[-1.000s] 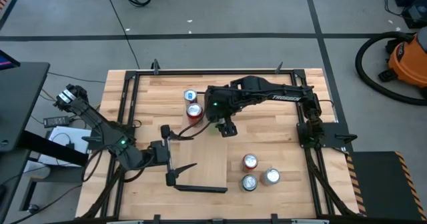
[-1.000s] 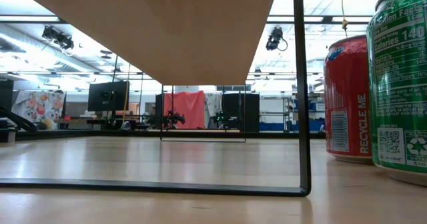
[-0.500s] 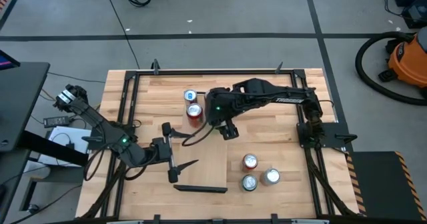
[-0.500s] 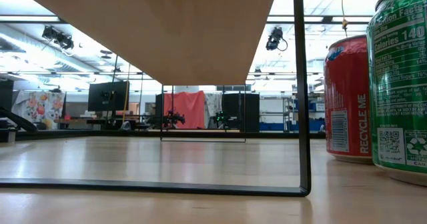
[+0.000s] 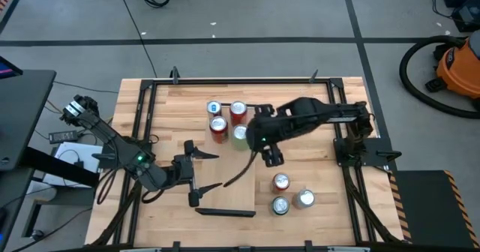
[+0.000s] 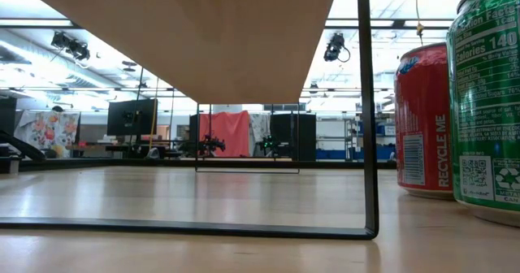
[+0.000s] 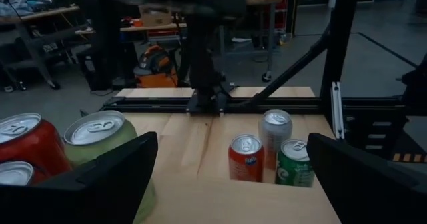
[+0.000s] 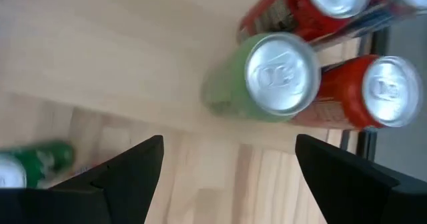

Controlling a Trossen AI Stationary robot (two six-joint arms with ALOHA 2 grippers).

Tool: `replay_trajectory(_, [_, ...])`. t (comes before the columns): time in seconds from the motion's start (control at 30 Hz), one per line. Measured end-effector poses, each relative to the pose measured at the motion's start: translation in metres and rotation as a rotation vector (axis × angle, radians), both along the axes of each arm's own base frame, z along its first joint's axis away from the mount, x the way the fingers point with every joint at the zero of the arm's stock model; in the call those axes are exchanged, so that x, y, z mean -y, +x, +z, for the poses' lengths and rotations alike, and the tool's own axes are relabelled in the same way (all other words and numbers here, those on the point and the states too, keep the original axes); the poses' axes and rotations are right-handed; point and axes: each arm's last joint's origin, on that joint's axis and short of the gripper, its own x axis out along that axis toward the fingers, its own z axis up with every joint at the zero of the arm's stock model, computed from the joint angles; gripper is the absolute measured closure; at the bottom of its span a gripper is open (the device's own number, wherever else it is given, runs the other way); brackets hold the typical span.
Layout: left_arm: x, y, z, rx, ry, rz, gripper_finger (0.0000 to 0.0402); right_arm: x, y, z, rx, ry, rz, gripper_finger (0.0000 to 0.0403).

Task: Place canned beverage on shelf
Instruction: Put the light green soda can on the shelf

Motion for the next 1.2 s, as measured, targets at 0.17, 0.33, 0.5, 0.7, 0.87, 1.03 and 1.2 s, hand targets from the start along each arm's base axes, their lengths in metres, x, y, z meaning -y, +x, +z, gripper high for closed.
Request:
replay_trajectory(0.17, [0.0,0.0,0.0,0.005,-0.004,0.003,0.0006,-0.02,-0.022,0.007,0.035,-0.034,-0.031,0.0054])
replay_trajectory(0.33, [-0.004,0.005,0.0,0.018,-0.021,0.025,0.0006,-0.038,-0.043,-0.002,0.055,-0.042,-0.051,0.0054])
replay_trajectory(0.5, [-0.012,0.014,0.0,0.029,-0.03,0.069,0.0006,-0.047,-0.067,-0.024,0.1,-0.074,-0.088,0.0054])
replay_trajectory(0.7, [-0.024,0.02,0.0,0.032,-0.024,0.115,0.0006,-0.049,-0.096,-0.054,0.29,-0.025,-0.146,0.0054])
replay_trajectory(0.87, [-0.026,0.024,0.002,0.025,0.057,0.013,0.0006,-0.051,-0.099,-0.09,0.473,0.037,-0.114,0.0054])
replay_trajectory(1.03, [-0.025,0.027,0.003,0.025,0.165,-0.163,0.0006,-0.051,-0.091,-0.128,0.571,0.063,-0.076,0.0054])
replay_trajectory(1.2, [-0.037,0.033,0.004,0.028,0.177,-0.174,0.0006,-0.046,-0.08,-0.145,0.636,0.057,-0.069,0.0054])
